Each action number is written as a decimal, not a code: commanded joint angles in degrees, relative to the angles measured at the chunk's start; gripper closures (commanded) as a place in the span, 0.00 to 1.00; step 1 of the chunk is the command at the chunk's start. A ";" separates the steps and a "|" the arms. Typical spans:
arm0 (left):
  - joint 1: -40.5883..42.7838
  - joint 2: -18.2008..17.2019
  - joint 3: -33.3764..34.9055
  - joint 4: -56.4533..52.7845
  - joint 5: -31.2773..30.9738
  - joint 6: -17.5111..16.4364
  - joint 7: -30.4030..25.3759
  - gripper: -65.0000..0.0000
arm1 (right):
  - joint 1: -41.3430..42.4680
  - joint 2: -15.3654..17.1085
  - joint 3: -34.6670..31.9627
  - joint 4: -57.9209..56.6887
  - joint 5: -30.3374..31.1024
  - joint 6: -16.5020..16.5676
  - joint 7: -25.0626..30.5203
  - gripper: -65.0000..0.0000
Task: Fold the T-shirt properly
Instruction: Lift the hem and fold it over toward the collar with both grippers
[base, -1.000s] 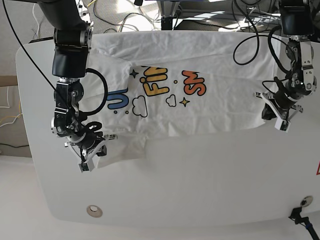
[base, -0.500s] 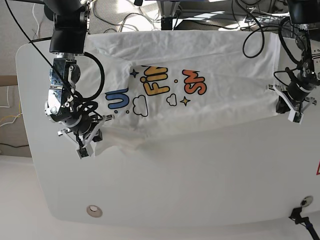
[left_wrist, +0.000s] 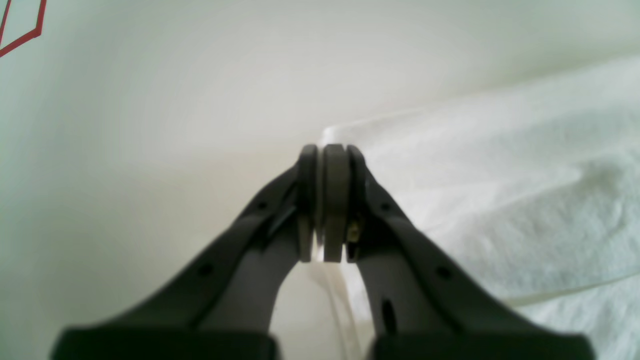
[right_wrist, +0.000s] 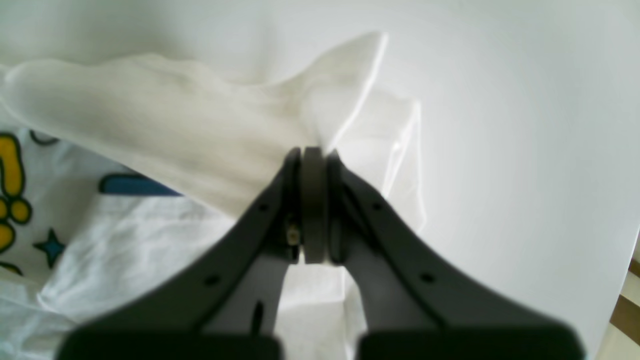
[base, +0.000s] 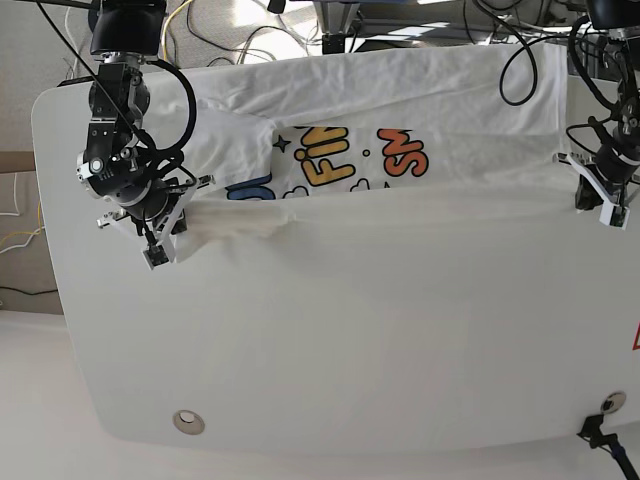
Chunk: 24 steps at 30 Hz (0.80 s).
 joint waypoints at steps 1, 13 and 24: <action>0.27 -1.30 -0.84 2.56 -0.25 0.24 -1.23 1.00 | -0.19 1.35 0.26 2.13 0.42 0.00 0.86 1.00; 10.91 -1.30 -0.93 13.90 -0.16 0.24 -1.23 1.00 | -3.88 3.02 0.35 2.48 0.33 0.00 0.86 1.00; 12.93 -1.30 -0.58 13.55 10.39 0.24 -1.31 1.00 | -6.08 6.71 0.35 2.22 0.15 0.00 0.77 1.00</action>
